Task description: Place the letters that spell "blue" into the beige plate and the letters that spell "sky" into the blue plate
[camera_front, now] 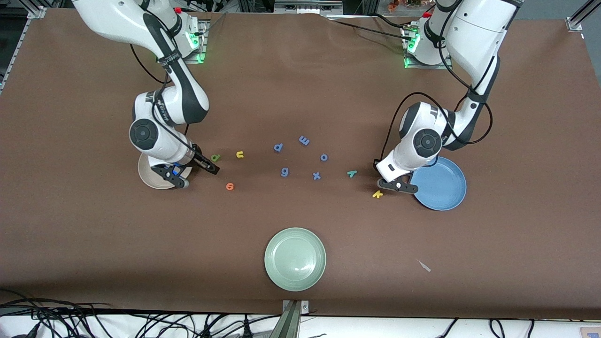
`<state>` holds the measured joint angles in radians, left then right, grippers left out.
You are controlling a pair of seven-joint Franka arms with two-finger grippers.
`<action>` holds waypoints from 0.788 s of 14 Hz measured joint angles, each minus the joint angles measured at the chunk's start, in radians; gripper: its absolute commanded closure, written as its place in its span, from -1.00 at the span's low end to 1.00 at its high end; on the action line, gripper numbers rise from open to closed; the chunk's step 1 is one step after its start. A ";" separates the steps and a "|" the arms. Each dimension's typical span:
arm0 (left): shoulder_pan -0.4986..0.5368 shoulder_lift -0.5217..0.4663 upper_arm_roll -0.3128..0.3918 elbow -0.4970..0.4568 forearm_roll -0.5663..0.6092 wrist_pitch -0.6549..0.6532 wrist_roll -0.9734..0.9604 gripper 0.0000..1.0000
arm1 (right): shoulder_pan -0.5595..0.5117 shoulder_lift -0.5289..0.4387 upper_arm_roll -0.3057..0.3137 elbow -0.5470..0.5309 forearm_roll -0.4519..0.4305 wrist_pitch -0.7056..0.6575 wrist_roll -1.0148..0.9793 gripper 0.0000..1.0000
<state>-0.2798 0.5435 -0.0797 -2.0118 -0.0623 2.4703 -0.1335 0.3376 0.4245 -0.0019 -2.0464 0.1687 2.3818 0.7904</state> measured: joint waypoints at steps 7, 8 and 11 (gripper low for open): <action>0.153 -0.144 0.011 -0.003 0.000 -0.061 0.198 0.80 | -0.001 0.002 0.035 -0.166 0.000 0.216 0.044 -0.75; 0.200 -0.161 0.012 -0.013 0.000 -0.070 0.269 0.40 | -0.001 0.002 0.035 -0.169 0.000 0.221 0.044 -0.59; 0.259 -0.157 0.013 -0.040 0.000 -0.068 0.354 -0.70 | -0.001 0.006 0.040 -0.185 0.000 0.256 0.044 0.38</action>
<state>-0.0207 0.3865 -0.0669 -2.0515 -0.0623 2.4018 0.2207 0.3370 0.4301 0.0376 -2.2313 0.1691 2.6378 0.8347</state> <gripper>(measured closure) 0.692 0.198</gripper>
